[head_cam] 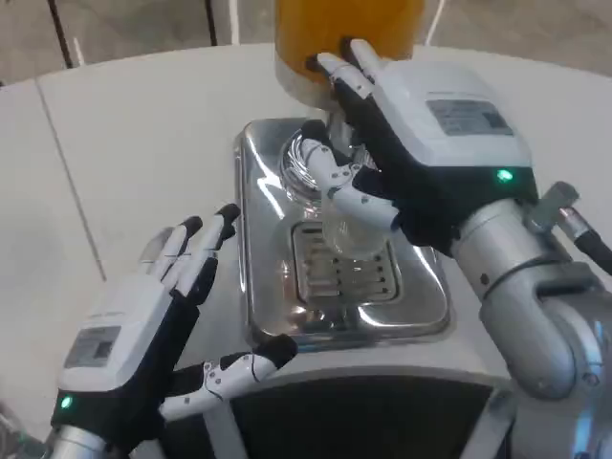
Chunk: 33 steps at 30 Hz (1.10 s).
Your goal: Grasp the cup under the faucet to collect the drink, then remove the cup.
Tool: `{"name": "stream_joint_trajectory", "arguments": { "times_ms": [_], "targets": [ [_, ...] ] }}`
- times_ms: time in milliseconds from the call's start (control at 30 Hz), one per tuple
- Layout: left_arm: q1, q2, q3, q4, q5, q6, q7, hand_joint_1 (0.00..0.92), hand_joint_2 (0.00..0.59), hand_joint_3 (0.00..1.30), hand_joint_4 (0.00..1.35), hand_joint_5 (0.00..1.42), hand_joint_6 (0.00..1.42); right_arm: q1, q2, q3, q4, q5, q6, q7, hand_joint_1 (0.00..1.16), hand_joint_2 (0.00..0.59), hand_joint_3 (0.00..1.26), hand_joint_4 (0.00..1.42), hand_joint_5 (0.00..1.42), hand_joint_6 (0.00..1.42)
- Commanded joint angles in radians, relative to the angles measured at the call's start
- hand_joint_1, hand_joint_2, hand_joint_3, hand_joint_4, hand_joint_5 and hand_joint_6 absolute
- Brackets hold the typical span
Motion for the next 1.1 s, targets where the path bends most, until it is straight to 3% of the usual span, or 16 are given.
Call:
{"name": "stream_joint_trajectory", "arguments": {
  "times_ms": [33, 233, 433, 767, 900, 1100],
  "targets": [
    [0.008, -0.004, -0.005, 0.008, 0.004, -0.011, 0.006, 0.006, 0.099, 0.0, 0.0, 0.0, 0.0, 0.002, 0.012, 0.01, -0.003, 0.013, -0.025, 0.053, 0.0, 0.571, 0.1, 0.02, 0.08, 0.14],
    [0.007, -0.001, 0.001, 0.011, 0.005, -0.011, 0.008, 0.008, 0.101, 0.0, 0.0, 0.0, 0.0, 0.022, 0.018, 0.009, -0.025, 0.024, -0.037, 0.091, 0.0, 0.572, 0.1, 0.02, 0.08, 0.15],
    [0.008, 0.001, 0.003, 0.012, 0.005, -0.011, 0.008, 0.008, 0.101, 0.0, 0.0, 0.0, 0.0, 0.013, 0.036, 0.024, 0.005, 0.018, -0.049, 0.071, 0.0, 0.578, 0.1, 0.02, 0.08, 0.16],
    [-0.005, 0.003, -0.003, 0.031, -0.006, -0.021, -0.005, 0.017, 0.087, 0.0, 0.0, 0.0, 0.0, 0.0, 0.033, 0.007, 0.044, 0.033, -0.068, 0.065, 0.0, 0.586, 0.1, 0.02, 0.08, 0.16],
    [-0.038, -0.014, -0.011, 0.072, -0.019, -0.012, -0.007, 0.113, 0.077, 0.0, 0.0, 0.0, 0.0, 0.008, 0.042, 0.018, 0.034, 0.025, -0.071, 0.065, 0.0, 0.586, 0.1, 0.02, 0.08, 0.16],
    [-0.105, -0.031, -0.031, 0.157, -0.039, -0.046, 0.009, 0.129, 0.074, 0.0, 0.0, 0.0, 0.0, -0.005, 0.045, 0.011, 0.036, 0.024, -0.066, 0.071, 0.0, 0.586, 0.1, 0.02, 0.08, 0.16]
  ]
}}
